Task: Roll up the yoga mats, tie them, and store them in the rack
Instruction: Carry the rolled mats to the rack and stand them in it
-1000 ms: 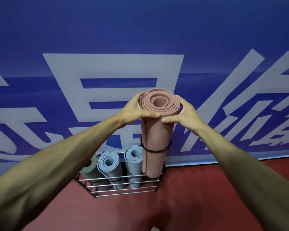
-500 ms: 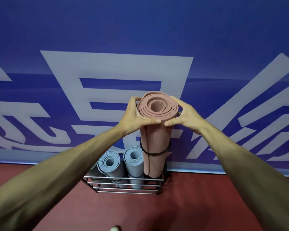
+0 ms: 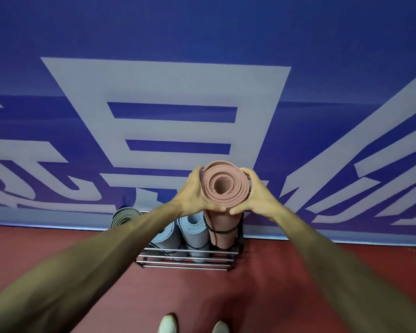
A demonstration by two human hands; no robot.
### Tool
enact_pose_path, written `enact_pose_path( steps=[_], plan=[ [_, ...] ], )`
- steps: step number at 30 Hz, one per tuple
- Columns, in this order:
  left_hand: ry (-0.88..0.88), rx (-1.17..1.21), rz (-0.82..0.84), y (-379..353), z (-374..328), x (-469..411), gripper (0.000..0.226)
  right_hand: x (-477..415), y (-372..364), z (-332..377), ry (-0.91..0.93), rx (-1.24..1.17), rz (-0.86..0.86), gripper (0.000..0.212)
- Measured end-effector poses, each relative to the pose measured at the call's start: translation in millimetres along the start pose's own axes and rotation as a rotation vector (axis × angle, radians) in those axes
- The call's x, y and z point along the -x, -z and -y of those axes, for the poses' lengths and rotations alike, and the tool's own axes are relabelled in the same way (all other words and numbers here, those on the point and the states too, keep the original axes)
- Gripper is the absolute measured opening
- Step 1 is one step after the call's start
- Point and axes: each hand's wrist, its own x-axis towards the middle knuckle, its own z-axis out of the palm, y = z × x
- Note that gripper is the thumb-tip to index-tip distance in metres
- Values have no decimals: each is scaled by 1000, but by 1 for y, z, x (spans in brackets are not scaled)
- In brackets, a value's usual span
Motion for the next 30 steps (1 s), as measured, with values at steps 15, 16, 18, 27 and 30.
enact_pose_path(
  steps=[15, 16, 18, 27, 30],
  plan=[
    [-88, -229, 122, -22, -10, -45, 123, -9, 11, -54, 30, -23, -150, 110],
    [-98, -244, 124, -24, -16, -46, 122, -8, 16, -55, 26, -48, -153, 109],
    [-120, -282, 128, -27, -27, -50, 120, -3, 26, -57, 19, -109, -173, 109],
    [-139, -312, 228, -40, -32, -64, 119, 3, 28, -75, -8, -189, -200, 108],
    [-62, -315, 247, -43, -14, -64, 122, -7, 11, -89, -51, -140, -184, 112]
  ],
)
